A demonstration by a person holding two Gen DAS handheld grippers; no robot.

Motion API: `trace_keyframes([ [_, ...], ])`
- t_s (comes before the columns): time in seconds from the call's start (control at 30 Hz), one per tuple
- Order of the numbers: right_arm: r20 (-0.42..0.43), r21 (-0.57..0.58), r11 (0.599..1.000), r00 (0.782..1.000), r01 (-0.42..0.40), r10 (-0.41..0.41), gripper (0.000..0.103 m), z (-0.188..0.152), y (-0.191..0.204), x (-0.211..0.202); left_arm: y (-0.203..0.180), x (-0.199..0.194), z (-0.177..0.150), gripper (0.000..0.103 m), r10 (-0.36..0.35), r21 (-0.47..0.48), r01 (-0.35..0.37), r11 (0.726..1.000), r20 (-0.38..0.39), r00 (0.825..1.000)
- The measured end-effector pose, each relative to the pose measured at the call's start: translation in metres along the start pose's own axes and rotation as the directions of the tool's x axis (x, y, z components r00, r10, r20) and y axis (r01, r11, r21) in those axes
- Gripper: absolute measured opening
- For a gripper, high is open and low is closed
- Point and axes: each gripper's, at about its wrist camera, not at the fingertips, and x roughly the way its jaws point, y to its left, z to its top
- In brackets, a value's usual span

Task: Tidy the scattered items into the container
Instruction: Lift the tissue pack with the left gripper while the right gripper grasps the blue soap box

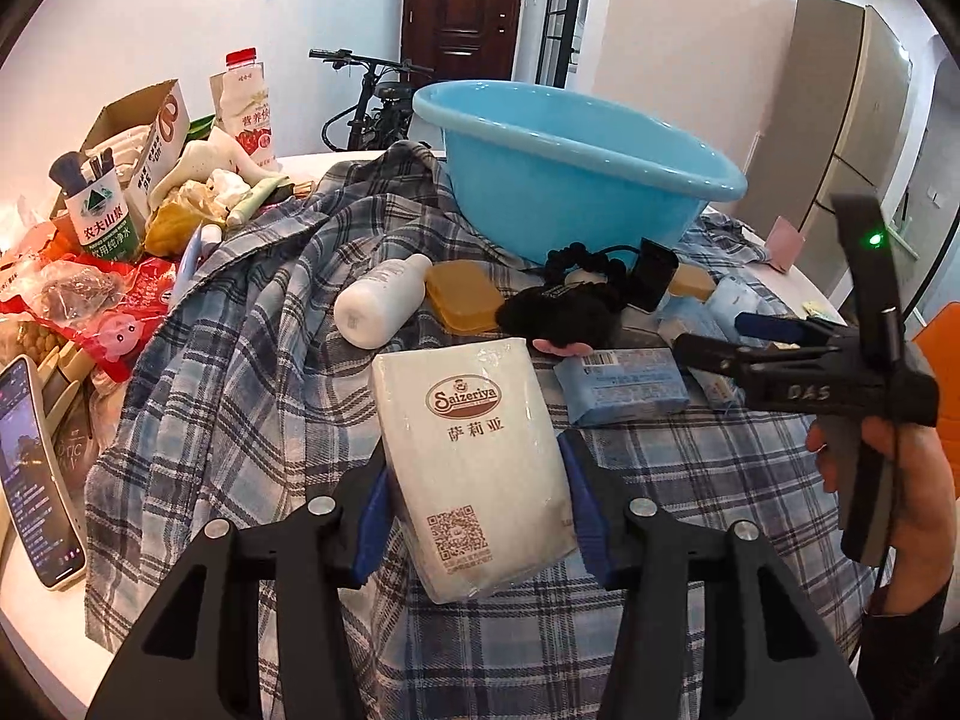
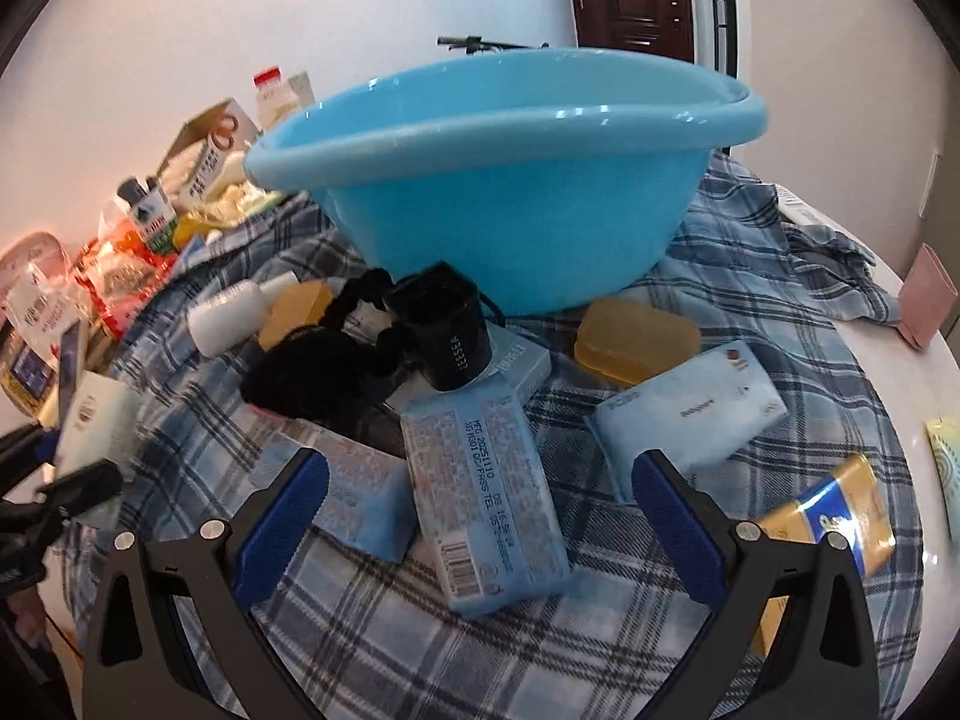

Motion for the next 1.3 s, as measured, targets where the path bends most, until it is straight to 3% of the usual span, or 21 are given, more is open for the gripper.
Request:
trace_keyframes([
  [0.1,-0.009,-0.004,1.0,1.0,0.007,-0.007,0.091,0.0,0.001,0.004,0.001,0.001,0.001,0.05,-0.01,-0.005,0.01,1.0,0.001,1.0],
  [0.17,-0.017,0.002,1.0,1.0,0.003,-0.003,0.08,0.001,0.0,0.006,0.002,0.002,0.001,0.049,-0.017,-0.007,0.017,1.0,0.001,1.0],
  [0.23,-0.031,-0.003,1.0,0.999,0.014,-0.014,0.061,0.002,0.0,0.01,0.001,0.003,0.001,0.049,-0.024,-0.009,0.024,1.0,0.002,1.0],
  [0.43,-0.028,-0.017,1.0,1.0,0.006,-0.006,0.045,0.003,0.005,0.009,0.002,0.004,0.0,0.05,-0.038,-0.011,0.038,0.999,0.0,0.999],
  [0.63,-0.009,-0.014,1.0,1.0,0.017,-0.017,0.042,-0.001,0.006,-0.001,0.001,-0.002,0.002,0.05,-0.047,-0.011,0.047,0.999,0.018,0.999],
  [0.93,0.089,-0.002,1.0,0.996,0.029,-0.029,0.042,0.0,0.009,-0.047,-0.01,-0.019,0.013,0.05,-0.064,0.016,0.063,0.998,0.075,0.995],
  [1.3,0.237,-0.036,0.997,0.97,0.062,-0.051,0.042,0.027,0.017,-0.114,-0.034,-0.046,0.058,0.05,-0.074,0.068,0.061,0.996,0.204,0.976],
])
